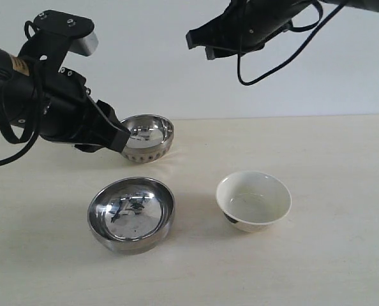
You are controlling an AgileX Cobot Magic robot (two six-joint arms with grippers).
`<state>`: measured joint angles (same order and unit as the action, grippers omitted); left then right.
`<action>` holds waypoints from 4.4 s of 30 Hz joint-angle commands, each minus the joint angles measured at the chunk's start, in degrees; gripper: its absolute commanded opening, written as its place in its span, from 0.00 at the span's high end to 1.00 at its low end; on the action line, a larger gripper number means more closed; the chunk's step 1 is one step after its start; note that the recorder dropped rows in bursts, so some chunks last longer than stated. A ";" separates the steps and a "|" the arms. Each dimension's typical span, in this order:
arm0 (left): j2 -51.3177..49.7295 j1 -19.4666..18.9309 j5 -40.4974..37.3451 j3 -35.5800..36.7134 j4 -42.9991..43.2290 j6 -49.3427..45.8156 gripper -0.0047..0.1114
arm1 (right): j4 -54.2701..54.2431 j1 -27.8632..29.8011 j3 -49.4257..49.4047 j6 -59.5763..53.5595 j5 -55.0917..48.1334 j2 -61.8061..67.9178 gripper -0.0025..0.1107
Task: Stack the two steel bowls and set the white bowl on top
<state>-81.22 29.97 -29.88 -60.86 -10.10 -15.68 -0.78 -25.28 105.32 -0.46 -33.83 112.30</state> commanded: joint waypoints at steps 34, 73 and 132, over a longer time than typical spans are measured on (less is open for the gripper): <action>0.23 -0.19 -0.46 0.31 1.15 0.24 0.61 | -14.30 -3.24 20.66 -4.16 -0.76 29.50 0.63; -2.25 -0.19 -1.68 0.31 4.14 0.24 0.61 | -15.55 -3.24 20.66 -6.55 -0.74 32.27 0.98; -2.25 -10.23 -0.96 0.31 6.10 3.88 0.61 | -21.54 -2.05 20.42 -10.63 -26.69 15.50 0.98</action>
<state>-83.55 19.97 -31.46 -60.86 -4.07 -12.54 -20.66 -27.46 125.67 -10.18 -58.62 128.83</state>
